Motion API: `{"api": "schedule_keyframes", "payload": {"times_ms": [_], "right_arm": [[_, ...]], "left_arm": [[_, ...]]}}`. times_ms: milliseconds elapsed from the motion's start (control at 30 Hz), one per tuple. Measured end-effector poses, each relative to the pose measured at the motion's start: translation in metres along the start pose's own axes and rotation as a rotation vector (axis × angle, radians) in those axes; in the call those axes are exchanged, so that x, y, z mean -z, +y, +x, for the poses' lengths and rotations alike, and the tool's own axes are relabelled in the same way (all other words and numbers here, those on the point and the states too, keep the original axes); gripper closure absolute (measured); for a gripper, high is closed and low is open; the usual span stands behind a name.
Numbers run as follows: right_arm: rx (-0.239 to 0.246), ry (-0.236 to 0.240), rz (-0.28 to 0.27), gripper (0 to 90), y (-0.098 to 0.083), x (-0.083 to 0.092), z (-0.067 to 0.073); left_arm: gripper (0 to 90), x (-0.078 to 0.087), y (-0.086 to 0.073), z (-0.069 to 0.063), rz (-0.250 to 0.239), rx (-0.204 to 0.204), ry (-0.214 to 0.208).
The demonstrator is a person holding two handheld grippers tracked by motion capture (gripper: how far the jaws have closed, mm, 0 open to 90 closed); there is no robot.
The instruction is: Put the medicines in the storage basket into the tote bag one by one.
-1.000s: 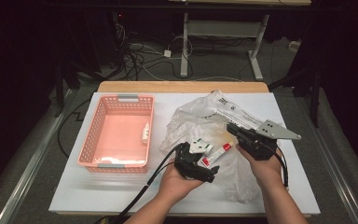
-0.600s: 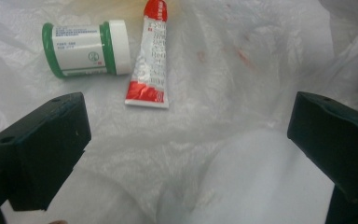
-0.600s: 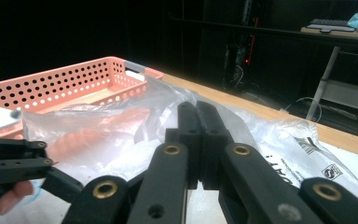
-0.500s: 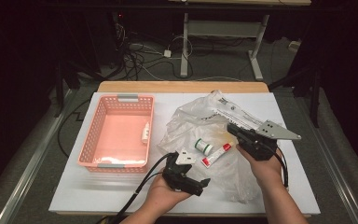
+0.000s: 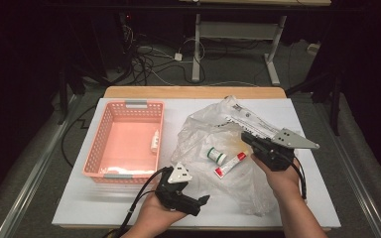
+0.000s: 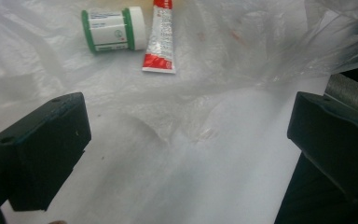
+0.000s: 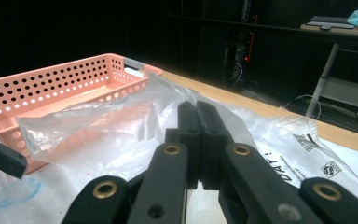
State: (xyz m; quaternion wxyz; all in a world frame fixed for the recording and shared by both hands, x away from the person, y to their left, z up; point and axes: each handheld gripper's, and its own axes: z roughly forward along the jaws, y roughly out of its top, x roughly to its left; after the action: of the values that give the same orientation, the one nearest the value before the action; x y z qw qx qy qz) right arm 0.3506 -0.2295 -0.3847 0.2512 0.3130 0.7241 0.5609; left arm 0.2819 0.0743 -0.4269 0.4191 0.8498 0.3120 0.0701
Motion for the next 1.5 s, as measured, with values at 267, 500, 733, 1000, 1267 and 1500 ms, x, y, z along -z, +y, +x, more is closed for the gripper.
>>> {"api": "schedule_keyframes", "payload": {"times_ms": [267,500,733,1000,1267,1500], "right_arm": [[0.001,-0.003,0.001,90.0,0.0,0.001,0.0],[-0.004,-0.005,-0.001,90.0,0.0,0.001,0.0],[-0.001,-0.004,-0.005,90.0,0.001,0.001,-0.001],[-0.006,-0.007,-0.009,90.0,0.002,0.0,-0.002],[0.005,-0.006,0.004,90.0,0.001,-0.004,0.0],[0.003,-0.005,0.002,90.0,0.0,-0.002,-0.001]], "left_arm": [[0.0,0.024,-0.007,0.013,-0.034,0.036,0.043],[0.0,0.048,-0.011,0.03,-0.076,0.07,0.111],[0.0,0.065,-0.019,0.051,-0.085,0.114,0.188],[0.3,0.078,-0.025,0.077,-0.092,0.172,0.257],[0.3,0.079,-0.024,0.101,-0.095,0.238,0.274],[0.2,0.071,-0.014,0.115,-0.103,0.254,0.293]]}}
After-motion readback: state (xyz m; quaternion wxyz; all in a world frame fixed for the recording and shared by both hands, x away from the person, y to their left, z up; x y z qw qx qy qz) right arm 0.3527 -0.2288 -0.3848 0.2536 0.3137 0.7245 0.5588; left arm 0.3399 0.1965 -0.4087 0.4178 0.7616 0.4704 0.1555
